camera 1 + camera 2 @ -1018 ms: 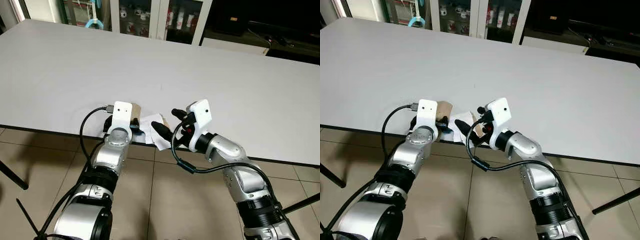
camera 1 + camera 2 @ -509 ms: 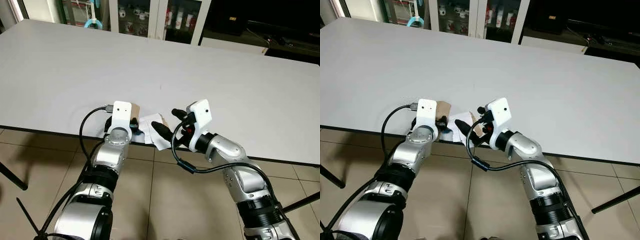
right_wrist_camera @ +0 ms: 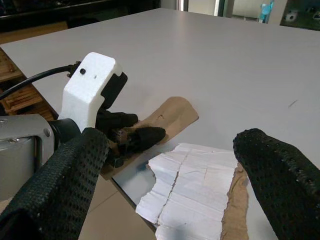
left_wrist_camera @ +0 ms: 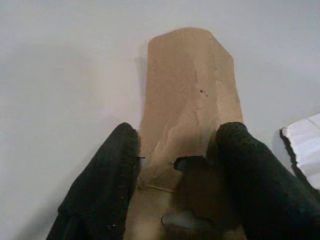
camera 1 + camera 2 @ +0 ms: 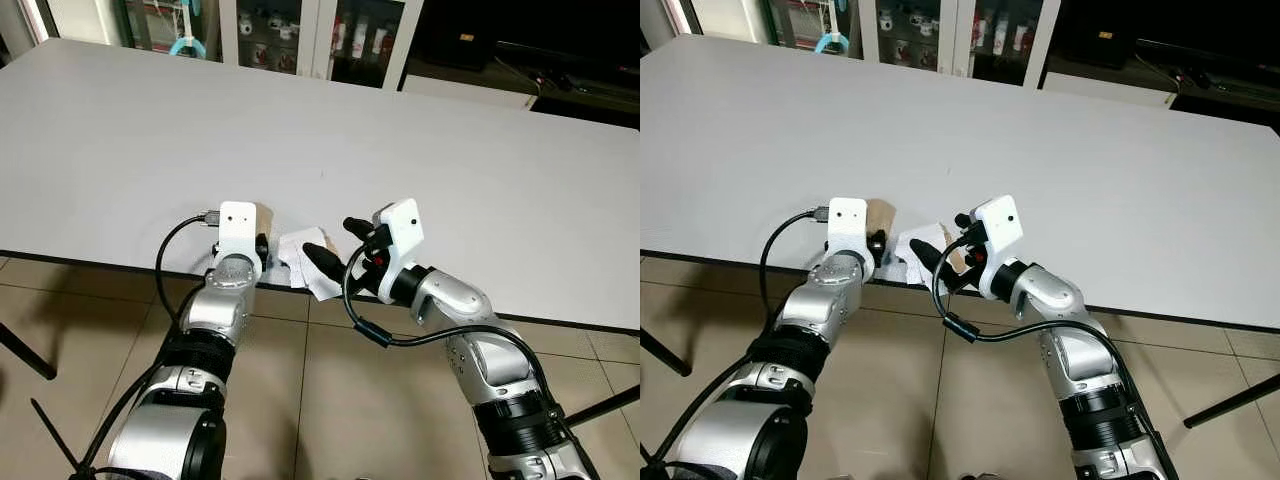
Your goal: Picking trash to rubbish bin
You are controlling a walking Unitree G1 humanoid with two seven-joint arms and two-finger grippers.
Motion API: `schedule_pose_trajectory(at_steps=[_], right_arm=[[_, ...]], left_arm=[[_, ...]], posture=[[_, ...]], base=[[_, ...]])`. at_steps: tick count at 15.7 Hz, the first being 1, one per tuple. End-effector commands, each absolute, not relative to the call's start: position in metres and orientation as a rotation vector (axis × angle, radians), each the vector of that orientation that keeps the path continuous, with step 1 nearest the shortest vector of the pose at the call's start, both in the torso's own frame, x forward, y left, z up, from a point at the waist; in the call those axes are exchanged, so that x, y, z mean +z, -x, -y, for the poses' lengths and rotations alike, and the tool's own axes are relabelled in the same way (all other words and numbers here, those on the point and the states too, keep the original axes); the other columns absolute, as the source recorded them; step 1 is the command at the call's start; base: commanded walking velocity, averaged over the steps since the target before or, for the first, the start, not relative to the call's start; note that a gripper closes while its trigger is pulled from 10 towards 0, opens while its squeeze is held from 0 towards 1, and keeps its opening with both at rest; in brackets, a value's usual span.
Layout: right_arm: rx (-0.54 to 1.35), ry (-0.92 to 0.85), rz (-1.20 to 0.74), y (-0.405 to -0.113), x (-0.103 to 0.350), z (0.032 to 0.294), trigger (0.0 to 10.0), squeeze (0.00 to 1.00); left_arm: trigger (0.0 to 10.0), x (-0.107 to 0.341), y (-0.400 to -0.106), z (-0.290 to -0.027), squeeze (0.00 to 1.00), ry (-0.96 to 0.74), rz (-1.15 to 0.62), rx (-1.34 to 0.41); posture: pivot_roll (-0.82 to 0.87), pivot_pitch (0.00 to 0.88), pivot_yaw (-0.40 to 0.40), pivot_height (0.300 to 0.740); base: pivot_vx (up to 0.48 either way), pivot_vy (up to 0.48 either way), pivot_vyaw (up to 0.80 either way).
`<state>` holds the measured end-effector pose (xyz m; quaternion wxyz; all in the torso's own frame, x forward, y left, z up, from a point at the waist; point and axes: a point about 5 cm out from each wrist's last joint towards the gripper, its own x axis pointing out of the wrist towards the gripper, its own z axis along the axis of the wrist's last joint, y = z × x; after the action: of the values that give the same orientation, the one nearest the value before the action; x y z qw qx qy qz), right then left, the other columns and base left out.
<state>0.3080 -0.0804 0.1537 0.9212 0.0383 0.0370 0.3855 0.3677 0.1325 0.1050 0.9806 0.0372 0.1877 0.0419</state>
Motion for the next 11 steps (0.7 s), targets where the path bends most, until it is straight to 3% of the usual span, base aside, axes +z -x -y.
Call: schedule_pose_trajectory(at_steps=[1,11], right_arm=[[0.784,-0.068,-0.066,-0.3087,0.1574,0.0855,10.0,0.0],[0.783,-0.068,-0.067,-0.3092,0.1562,0.0843,10.0,0.0]], left_arm=[[0.0,0.0933,-0.3631,-0.1281,0.0,-0.052,-0.444,0.069],[0.0,0.0958,-0.3643,-0.1271,0.0,-0.047,-0.424,0.066]], posture=[[-0.06,0.047,-0.126,0.74],[-0.06,0.044,-0.124,0.74]], base=[[0.0,0.0,0.0],[0.0,0.0,0.0]])
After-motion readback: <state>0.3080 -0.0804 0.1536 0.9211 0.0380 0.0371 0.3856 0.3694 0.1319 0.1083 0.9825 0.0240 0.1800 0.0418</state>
